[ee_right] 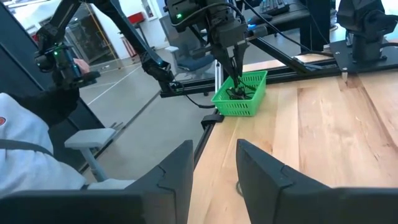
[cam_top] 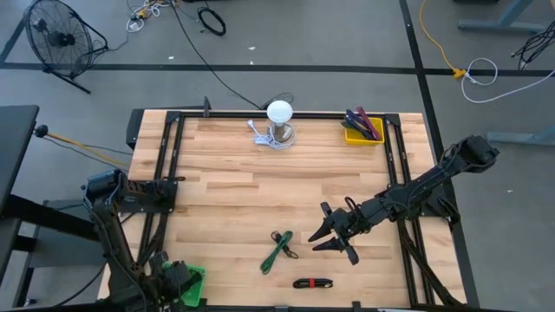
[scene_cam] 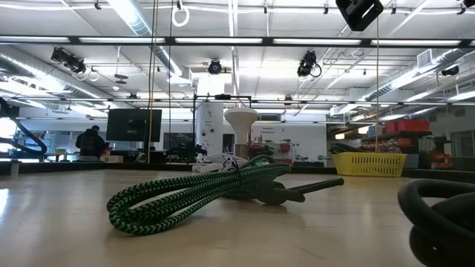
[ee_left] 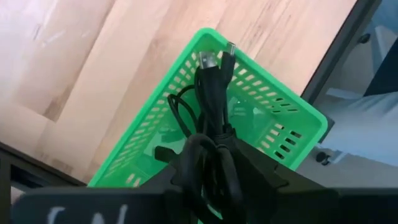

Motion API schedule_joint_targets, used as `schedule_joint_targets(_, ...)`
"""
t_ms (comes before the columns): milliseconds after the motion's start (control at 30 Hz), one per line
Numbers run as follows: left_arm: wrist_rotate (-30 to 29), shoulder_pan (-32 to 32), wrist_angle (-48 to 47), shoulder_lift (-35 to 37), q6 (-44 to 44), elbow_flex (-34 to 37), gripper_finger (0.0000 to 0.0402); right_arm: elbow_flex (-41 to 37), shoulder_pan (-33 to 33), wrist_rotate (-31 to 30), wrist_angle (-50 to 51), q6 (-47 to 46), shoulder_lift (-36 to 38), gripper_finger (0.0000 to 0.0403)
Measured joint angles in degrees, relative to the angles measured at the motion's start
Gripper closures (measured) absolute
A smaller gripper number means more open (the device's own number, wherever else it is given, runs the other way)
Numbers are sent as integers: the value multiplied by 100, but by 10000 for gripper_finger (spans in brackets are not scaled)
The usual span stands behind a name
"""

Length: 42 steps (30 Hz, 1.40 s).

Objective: Pick & Place USB Port
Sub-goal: Put the black USB cable into the green bin, then put the green USB cable into the yellow bin

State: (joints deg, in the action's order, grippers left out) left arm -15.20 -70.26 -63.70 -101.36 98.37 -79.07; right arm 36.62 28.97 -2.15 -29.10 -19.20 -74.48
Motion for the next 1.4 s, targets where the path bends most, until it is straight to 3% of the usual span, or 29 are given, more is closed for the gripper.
schedule_joint_targets(133,359,0,-41,0,-27,0,315,0,0,0,0,0,0,282)
schedule_joint_targets(267,964,0,-76,0,52,0,348,0,0,0,0,0,0,282)
schedule_joint_targets(433,900,32,-160,0,406,0,375,0,0,0,0,17,0,282)
schedule_joint_targets(700,884,76,-160,0,422,0,272,0,0,0,0,17,0,282)
schedule_joint_targets(833,851,76,-306,1,406,0,240,0,0,0,2,17,0,282)
schedule_joint_targets(1067,362,143,-835,4,211,0,231,0,0,0,2,17,0,282)
schedule_joint_targets(1267,-859,388,-809,11,-485,0,230,0,1,0,2,17,0,282)
schedule_joint_targets(1400,-1354,751,-557,11,-669,0,230,0,2,0,2,17,0,282)
